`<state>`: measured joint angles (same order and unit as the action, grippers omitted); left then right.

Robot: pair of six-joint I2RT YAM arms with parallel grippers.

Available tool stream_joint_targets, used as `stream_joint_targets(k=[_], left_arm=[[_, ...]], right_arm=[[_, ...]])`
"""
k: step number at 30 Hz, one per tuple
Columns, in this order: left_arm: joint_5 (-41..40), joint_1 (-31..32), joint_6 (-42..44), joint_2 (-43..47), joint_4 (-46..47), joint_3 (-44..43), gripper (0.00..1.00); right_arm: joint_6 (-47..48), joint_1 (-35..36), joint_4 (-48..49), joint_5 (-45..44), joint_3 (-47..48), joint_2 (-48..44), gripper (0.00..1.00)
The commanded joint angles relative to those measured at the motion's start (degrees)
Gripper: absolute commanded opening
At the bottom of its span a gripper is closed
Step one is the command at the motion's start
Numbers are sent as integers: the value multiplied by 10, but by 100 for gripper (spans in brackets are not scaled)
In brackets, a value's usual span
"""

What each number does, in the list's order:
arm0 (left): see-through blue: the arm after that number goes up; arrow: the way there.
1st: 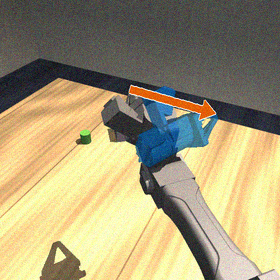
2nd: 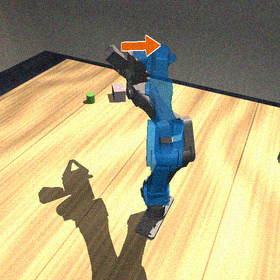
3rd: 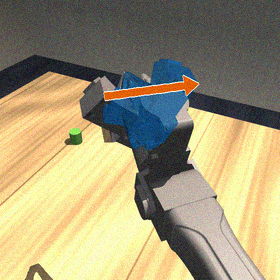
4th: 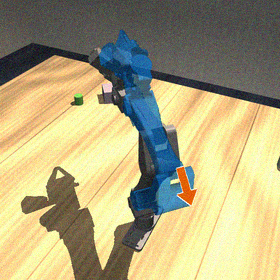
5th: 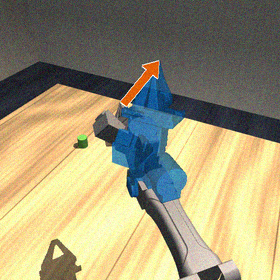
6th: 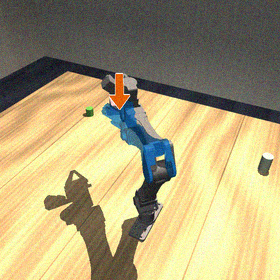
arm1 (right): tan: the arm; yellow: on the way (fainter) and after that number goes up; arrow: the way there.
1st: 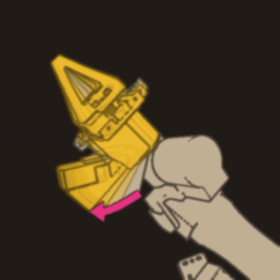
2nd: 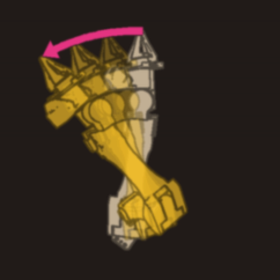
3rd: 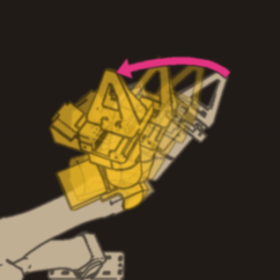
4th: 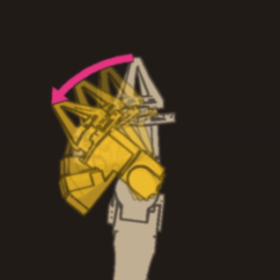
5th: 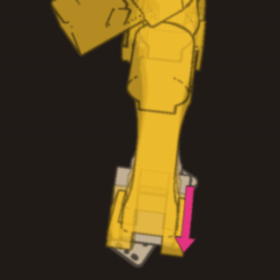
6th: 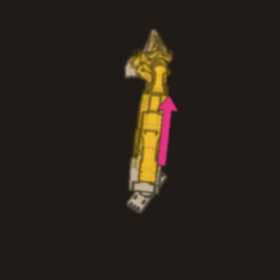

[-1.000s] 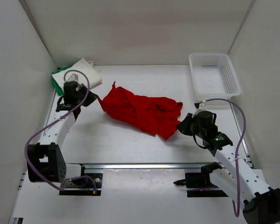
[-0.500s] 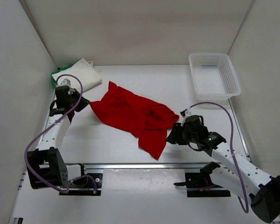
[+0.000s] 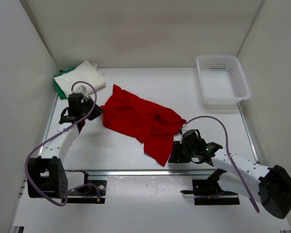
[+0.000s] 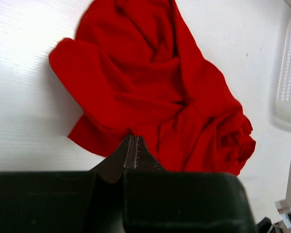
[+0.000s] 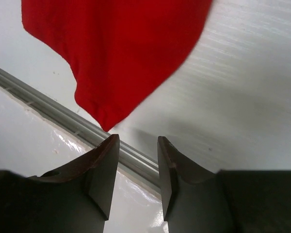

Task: Fold and stack the t-shirts
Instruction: Flatten out the tshirt

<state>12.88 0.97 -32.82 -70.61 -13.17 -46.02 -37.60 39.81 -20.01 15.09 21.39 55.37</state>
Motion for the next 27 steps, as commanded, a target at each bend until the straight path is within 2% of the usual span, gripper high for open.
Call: stream_joint_targets(k=[1,5,9,11,15,20,22,24,27], left_arm=[[13,16,-1,28,12,15,0],[18,28,1,38,20,36,0],[27,33,-4,55,24,53,0],[22,34,-3,62,24,59,0],[24,43,-4,71,28,73,0],[23,56,-12,72,32,90,0],[14,64,-9,79,25,100,0],[17,58,-10,84,30,112,0],[19,59,-12,89,35,125,0]], right_arm=[[-26,16,36,6,0,18,36],[-21,43,45,-15,22,77,36],[-17,54,38,-100,30,125,33],[-12,34,51,-133,24,144,26],[5,-16,87,-151,30,170,0],[59,-114,112,-132,56,186,0],[68,-113,93,-125,70,166,10],[60,-96,56,-139,66,136,30],[26,-79,33,-141,29,71,38]])
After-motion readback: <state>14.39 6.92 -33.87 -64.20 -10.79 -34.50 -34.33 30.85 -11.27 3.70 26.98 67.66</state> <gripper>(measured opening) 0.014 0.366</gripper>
